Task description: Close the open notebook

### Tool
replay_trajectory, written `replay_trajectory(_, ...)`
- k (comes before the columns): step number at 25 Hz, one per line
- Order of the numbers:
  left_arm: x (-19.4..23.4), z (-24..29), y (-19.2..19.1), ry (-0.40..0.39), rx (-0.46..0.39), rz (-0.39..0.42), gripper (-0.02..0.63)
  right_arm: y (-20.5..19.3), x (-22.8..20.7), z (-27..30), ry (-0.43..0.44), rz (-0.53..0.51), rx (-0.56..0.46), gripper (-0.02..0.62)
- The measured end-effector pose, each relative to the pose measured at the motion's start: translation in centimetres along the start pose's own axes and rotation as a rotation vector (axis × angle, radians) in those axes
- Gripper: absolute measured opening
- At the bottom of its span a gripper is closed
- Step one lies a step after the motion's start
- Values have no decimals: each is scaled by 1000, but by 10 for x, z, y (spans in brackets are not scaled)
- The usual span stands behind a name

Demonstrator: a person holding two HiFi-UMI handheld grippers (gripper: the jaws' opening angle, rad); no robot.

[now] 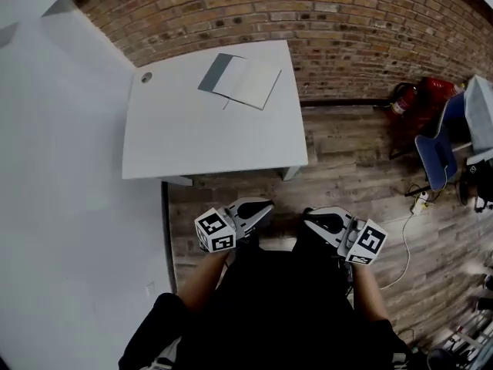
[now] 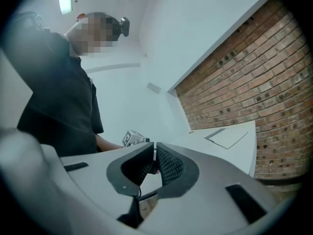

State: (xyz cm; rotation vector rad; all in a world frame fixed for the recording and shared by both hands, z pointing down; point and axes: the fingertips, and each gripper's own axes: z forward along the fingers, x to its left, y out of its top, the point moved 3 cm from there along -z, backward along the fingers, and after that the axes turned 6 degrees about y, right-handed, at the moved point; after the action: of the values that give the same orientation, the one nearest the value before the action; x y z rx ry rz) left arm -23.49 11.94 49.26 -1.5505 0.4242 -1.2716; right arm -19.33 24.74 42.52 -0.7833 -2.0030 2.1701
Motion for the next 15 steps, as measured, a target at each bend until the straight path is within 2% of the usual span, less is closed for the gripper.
replay_trajectory(2,6,33,6,45,-11,-45,15,16,-26,-19,69,-7,-17,8)
replay_trajectory(5,-8,81,24,76,-7,-1,15,40,-55,-51,159,-13,-38,9)
replay_trajectory(8,-12,113,52,105,-86,-36,17,60,-91,-74,215,-28,-22,9)
replay_trajectory(10,-5,123,64,154,-125,-56,16,68,-118,-80,245,-27,-14,9)
replay_trajectory(15,27,112,83,299,-170,-36,17,84,-174,-62,286,-25,-35,11)
